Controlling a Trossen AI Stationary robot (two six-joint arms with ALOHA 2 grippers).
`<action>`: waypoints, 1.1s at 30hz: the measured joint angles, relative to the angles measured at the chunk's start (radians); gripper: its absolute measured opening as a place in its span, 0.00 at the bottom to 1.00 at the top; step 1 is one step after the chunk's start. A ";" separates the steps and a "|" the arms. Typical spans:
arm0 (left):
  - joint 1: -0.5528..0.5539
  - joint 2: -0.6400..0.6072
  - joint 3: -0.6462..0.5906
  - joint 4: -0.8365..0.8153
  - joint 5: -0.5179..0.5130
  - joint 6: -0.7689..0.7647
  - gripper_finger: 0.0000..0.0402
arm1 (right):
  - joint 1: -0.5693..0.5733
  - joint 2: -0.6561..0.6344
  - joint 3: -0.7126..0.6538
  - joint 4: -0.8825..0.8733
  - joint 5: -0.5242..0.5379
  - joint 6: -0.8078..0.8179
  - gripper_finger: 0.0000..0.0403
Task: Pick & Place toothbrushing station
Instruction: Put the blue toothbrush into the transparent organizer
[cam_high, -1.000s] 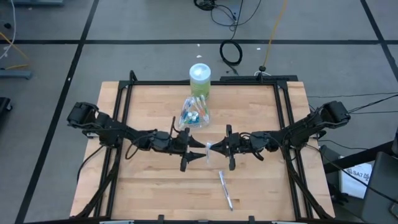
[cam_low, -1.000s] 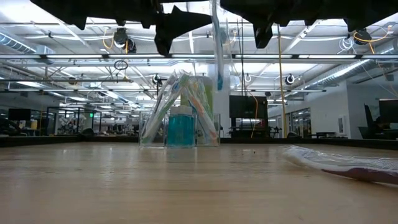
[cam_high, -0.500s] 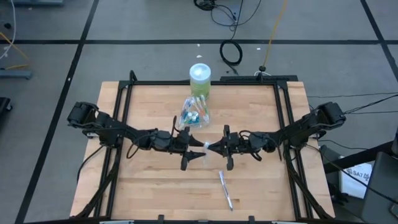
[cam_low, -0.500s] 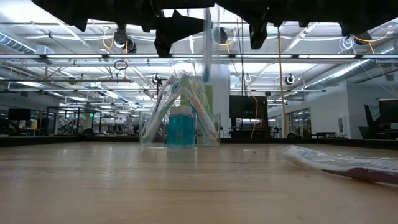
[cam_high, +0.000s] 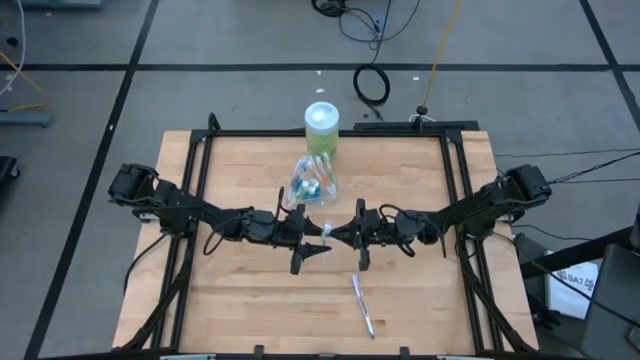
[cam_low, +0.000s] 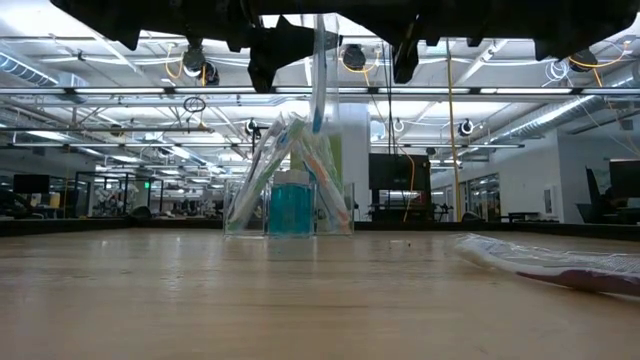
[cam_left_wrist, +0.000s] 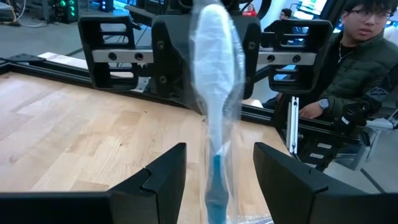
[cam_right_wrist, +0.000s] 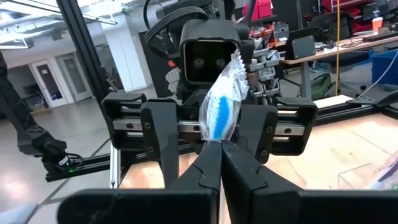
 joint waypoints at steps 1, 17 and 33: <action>0.000 0.000 0.000 0.000 0.000 0.000 0.47 | 0.000 0.000 0.000 0.000 0.000 0.000 0.00; 0.000 0.000 0.000 0.000 -0.012 -0.053 0.48 | 0.000 0.000 0.001 -0.003 0.000 0.009 0.00; 0.020 0.000 -0.001 -0.047 -0.012 0.000 0.33 | 0.000 0.000 0.001 -0.031 0.000 0.009 0.00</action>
